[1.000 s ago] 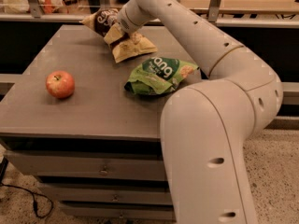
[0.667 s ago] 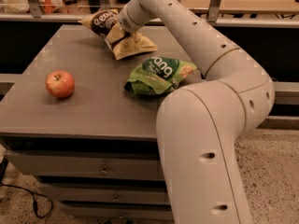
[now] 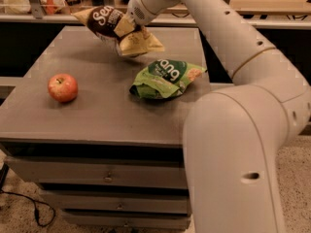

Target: Move brown chip bag near apple

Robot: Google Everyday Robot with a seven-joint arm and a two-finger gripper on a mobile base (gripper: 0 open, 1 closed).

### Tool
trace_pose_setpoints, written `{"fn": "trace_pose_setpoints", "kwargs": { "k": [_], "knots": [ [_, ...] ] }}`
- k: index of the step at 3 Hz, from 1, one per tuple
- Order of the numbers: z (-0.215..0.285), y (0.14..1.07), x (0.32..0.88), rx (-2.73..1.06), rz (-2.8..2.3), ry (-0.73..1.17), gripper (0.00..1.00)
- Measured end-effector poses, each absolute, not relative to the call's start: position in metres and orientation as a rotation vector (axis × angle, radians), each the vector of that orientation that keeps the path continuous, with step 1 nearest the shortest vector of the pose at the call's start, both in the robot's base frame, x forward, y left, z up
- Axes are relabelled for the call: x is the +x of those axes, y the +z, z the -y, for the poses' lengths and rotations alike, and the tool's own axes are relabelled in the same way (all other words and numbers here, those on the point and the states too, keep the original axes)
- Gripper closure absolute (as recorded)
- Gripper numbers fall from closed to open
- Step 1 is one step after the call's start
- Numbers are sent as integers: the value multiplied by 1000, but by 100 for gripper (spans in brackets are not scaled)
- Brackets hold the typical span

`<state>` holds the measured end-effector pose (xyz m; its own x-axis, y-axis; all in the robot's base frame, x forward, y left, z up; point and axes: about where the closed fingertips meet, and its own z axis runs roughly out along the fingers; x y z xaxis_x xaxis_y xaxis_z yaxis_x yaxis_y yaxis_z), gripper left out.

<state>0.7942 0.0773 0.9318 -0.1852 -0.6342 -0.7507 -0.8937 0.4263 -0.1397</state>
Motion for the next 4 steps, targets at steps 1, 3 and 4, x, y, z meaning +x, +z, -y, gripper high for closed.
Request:
{"fn": "trace_pose_setpoints", "kwargs": {
  "k": [1, 3, 4],
  "knots": [
    [-70, 937, 746, -1321, -1944, 466, 100],
    [-82, 913, 660, -1293, -2052, 573, 100],
    [-89, 903, 628, -1305, -2087, 629, 100]
  ]
}}
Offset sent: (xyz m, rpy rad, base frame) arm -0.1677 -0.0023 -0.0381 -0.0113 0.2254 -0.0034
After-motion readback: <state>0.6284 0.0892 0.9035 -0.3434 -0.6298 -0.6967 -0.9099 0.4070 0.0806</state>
